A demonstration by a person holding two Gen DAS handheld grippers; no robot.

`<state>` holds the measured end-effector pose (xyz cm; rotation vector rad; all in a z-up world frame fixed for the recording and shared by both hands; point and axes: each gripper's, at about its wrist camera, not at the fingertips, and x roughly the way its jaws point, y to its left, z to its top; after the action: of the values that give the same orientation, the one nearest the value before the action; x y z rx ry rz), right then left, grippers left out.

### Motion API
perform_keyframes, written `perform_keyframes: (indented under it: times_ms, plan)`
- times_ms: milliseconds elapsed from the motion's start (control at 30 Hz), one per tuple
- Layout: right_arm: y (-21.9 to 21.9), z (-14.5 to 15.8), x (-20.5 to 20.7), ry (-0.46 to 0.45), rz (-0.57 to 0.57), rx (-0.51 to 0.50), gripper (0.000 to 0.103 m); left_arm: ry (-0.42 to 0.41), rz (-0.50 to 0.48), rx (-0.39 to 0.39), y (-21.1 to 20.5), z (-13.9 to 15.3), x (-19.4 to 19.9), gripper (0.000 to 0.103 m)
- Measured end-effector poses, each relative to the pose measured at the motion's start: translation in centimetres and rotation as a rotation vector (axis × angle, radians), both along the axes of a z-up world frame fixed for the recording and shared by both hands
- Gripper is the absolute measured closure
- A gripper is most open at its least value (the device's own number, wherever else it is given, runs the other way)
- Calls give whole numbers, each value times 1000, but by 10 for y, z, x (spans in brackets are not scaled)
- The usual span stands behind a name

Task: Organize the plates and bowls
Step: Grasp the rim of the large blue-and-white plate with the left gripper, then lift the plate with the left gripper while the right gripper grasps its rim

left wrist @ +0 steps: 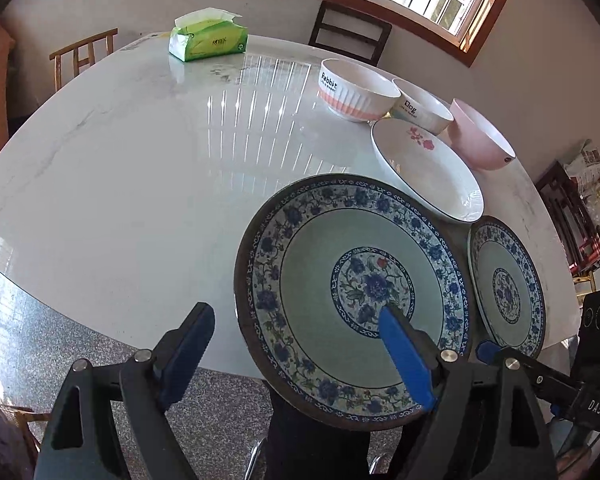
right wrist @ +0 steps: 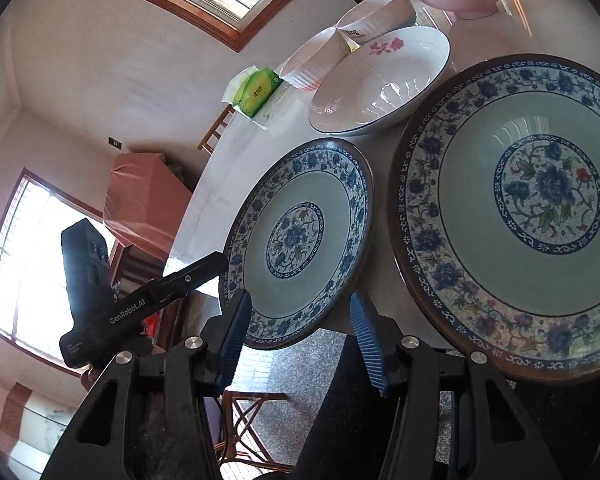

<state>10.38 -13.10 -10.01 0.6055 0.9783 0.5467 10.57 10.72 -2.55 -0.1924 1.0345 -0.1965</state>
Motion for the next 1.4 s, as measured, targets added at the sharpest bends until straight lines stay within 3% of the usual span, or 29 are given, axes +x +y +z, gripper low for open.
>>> perform_keyframes:
  times_ms: [267,533,567,600,633,667,767,833,900,1000,1167,1233,1267,1333,1400]
  plan:
    - [7,1,8,-3,-4,-35,51,50,-28,1,8,-16,21,17]
    - [15,2,12,-9,-18,-93,51,76,-35,18,13,-23,29,28]
    - [16,2,12,-10,-18,-94,50,76,-34,14,14,-23,29,37]
    - [17,2,12,-12,-16,-97,50,76,-32,21,15,-22,29,56]
    - [18,2,11,-16,-15,-102,50,82,-32,32,15,-21,29,66]
    - [18,2,11,-19,-15,-106,50,84,-30,35,15,-21,30,73]
    - [22,2,11,-38,-15,-127,49,83,-20,28,16,-22,31,74]
    - [22,2,11,-49,-19,-146,53,78,-8,26,17,-22,29,75]
    - [23,1,12,-67,-19,-183,65,65,8,32,18,-21,28,76]
    - [26,0,15,-85,-7,-211,74,46,35,47,21,-17,26,76]
    - [44,4,22,-145,31,-270,79,0,80,85,30,-7,25,78]
    - [56,9,27,-184,73,-266,94,-5,75,62,37,-5,26,80]
    - [64,12,30,-193,95,-262,96,3,69,41,38,-5,26,81]
    - [85,13,37,-197,120,-317,96,22,92,48,41,-8,29,82]
    - [94,6,45,-148,144,-269,96,23,126,66,45,-11,31,90]
